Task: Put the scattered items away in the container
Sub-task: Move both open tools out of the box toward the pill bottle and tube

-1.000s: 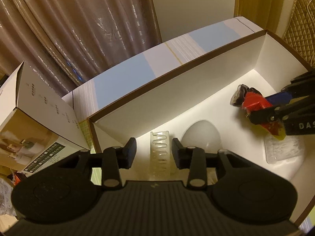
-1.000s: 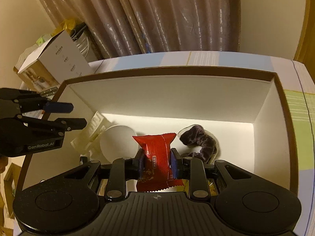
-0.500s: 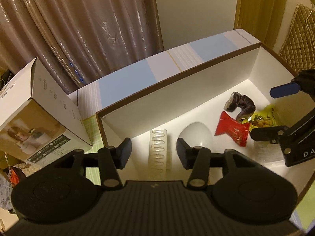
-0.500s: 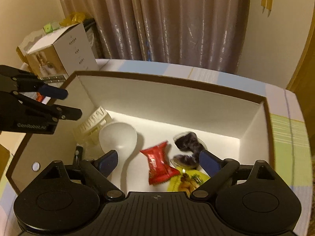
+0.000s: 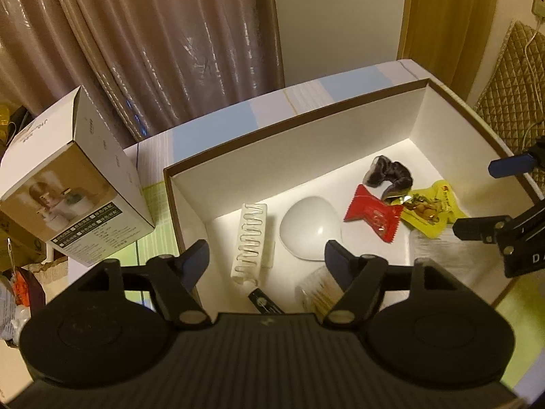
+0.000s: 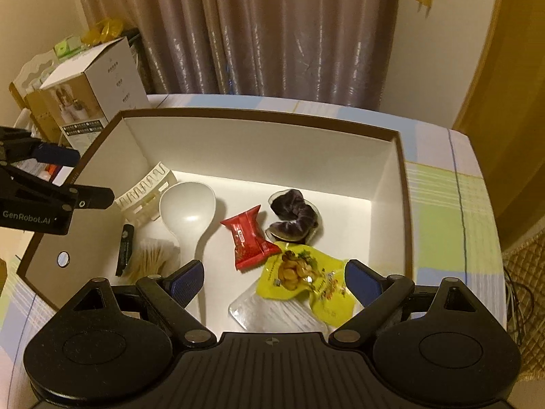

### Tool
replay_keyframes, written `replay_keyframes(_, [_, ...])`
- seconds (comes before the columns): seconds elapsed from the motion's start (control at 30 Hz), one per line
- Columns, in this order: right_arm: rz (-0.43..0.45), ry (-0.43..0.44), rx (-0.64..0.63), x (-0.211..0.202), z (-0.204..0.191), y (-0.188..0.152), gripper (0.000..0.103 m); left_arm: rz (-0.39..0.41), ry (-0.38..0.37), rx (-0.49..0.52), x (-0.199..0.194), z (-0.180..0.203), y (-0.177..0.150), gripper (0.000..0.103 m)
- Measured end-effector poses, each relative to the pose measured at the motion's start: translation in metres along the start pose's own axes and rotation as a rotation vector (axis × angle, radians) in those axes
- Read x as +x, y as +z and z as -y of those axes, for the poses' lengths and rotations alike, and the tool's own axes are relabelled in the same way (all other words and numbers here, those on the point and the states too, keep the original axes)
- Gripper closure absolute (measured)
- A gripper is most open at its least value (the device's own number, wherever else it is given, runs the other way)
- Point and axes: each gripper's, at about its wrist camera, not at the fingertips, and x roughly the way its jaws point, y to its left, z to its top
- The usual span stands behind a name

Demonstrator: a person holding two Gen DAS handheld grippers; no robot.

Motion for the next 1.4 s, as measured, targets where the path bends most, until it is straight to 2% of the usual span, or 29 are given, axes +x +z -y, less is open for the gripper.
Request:
replay_keyframes(0.2, [0.023,-0.002,0.021,-0.021,-0.001,-0.008,0.008,0.031,0.003,-0.012,-0.022,0.007,-0.004,0.014])
replay_keyframes(0.4, [0.045,-0.012,0.033,-0.038,-0.003,-0.015,0.008,0.055,0.011,-0.031,-0.044,0.011,-0.009,0.009])
replay_keyframes(0.97, [0.094,-0.018,0.061,-0.084,-0.008,-0.036,0.008,0.087,0.008,-0.115,-0.097,0.014,-0.039,0.006])
replay_keyframes(1.4, [0.102,0.002,0.135,-0.106,-0.007,-0.069,0.008,0.062,-0.027,-0.221,-0.116,0.011,-0.095,0.007])
